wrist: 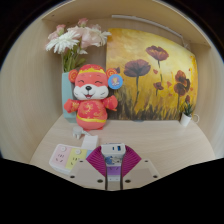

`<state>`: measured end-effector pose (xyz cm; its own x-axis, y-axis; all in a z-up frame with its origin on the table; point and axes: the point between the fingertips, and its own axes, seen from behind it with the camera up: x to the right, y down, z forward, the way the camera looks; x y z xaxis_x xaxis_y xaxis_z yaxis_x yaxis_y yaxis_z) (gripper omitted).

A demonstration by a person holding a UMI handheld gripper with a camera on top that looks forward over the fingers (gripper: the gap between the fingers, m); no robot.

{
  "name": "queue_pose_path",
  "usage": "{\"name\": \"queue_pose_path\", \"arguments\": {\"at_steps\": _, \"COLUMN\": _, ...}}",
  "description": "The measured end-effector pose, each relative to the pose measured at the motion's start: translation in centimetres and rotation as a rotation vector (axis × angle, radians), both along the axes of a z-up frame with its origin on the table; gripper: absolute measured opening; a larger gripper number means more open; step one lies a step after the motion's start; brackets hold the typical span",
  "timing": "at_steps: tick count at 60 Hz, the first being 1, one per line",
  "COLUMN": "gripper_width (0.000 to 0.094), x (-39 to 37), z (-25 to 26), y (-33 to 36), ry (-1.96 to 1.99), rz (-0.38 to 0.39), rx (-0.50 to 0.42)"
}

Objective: Unplug charger

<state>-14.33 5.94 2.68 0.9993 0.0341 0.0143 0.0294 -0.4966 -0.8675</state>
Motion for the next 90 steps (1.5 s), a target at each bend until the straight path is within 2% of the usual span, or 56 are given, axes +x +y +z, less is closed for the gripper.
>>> {"name": "queue_pose_path", "arguments": {"at_steps": 8, "gripper_width": 0.0159, "x": -0.1, "z": -0.1, "y": 0.1, "ry": 0.011, "rz": 0.007, "rx": -0.018}}
{"name": "queue_pose_path", "arguments": {"at_steps": 13, "gripper_width": 0.0135, "x": -0.2, "z": 0.6, "y": 0.1, "ry": 0.080, "rz": 0.028, "rx": -0.096}}
{"name": "queue_pose_path", "arguments": {"at_steps": 18, "gripper_width": 0.0133, "x": 3.9, "z": 12.6, "y": 2.8, "ry": 0.067, "rz": -0.027, "rx": 0.167}}
{"name": "queue_pose_path", "arguments": {"at_steps": 20, "gripper_width": 0.0133, "x": 5.1, "z": 17.1, "y": 3.4, "ry": 0.077, "rz": -0.033, "rx": 0.229}}
{"name": "queue_pose_path", "arguments": {"at_steps": 23, "gripper_width": 0.0132, "x": 7.7, "z": 20.7, "y": 3.9, "ry": 0.100, "rz": -0.040, "rx": 0.279}}
{"name": "queue_pose_path", "arguments": {"at_steps": 26, "gripper_width": 0.0133, "x": 11.1, "z": 21.7, "y": 4.3, "ry": 0.080, "rz": -0.082, "rx": 0.286}}
{"name": "queue_pose_path", "arguments": {"at_steps": 30, "gripper_width": 0.0131, "x": 14.8, "z": 19.5, "y": 4.2, "ry": 0.074, "rz": -0.132, "rx": 0.237}}
{"name": "queue_pose_path", "arguments": {"at_steps": 35, "gripper_width": 0.0134, "x": 18.0, "z": 13.0, "y": 3.2, "ry": 0.064, "rz": -0.168, "rx": 0.094}}
{"name": "queue_pose_path", "arguments": {"at_steps": 38, "gripper_width": 0.0133, "x": 18.5, "z": 8.8, "y": 2.0, "ry": 0.071, "rz": -0.162, "rx": -0.004}}
{"name": "queue_pose_path", "arguments": {"at_steps": 43, "gripper_width": 0.0134, "x": 18.6, "z": 4.0, "y": 0.2, "ry": 0.057, "rz": -0.144, "rx": -0.095}}
{"name": "queue_pose_path", "arguments": {"at_steps": 50, "gripper_width": 0.0145, "x": 17.5, "z": 0.1, "y": -1.3, "ry": 0.038, "rz": -0.097, "rx": -0.166}}
{"name": "queue_pose_path", "arguments": {"at_steps": 62, "gripper_width": 0.0274, "x": 16.8, "z": -3.3, "y": -2.2, "ry": 0.093, "rz": -0.119, "rx": -0.235}}
{"name": "queue_pose_path", "arguments": {"at_steps": 68, "gripper_width": 0.0324, "x": 17.1, "z": -3.3, "y": -2.0, "ry": 0.088, "rz": -0.141, "rx": -0.224}}
{"name": "queue_pose_path", "arguments": {"at_steps": 73, "gripper_width": 0.0464, "x": 17.7, "z": -2.3, "y": -1.8, "ry": 0.068, "rz": -0.164, "rx": -0.206}}
{"name": "queue_pose_path", "arguments": {"at_steps": 81, "gripper_width": 0.0698, "x": 17.5, "z": 2.9, "y": -1.8, "ry": 0.051, "rz": -0.175, "rx": -0.120}}
{"name": "queue_pose_path", "arguments": {"at_steps": 90, "gripper_width": 0.0776, "x": 16.2, "z": 12.3, "y": -4.3, "ry": 0.076, "rz": -0.173, "rx": 0.026}}
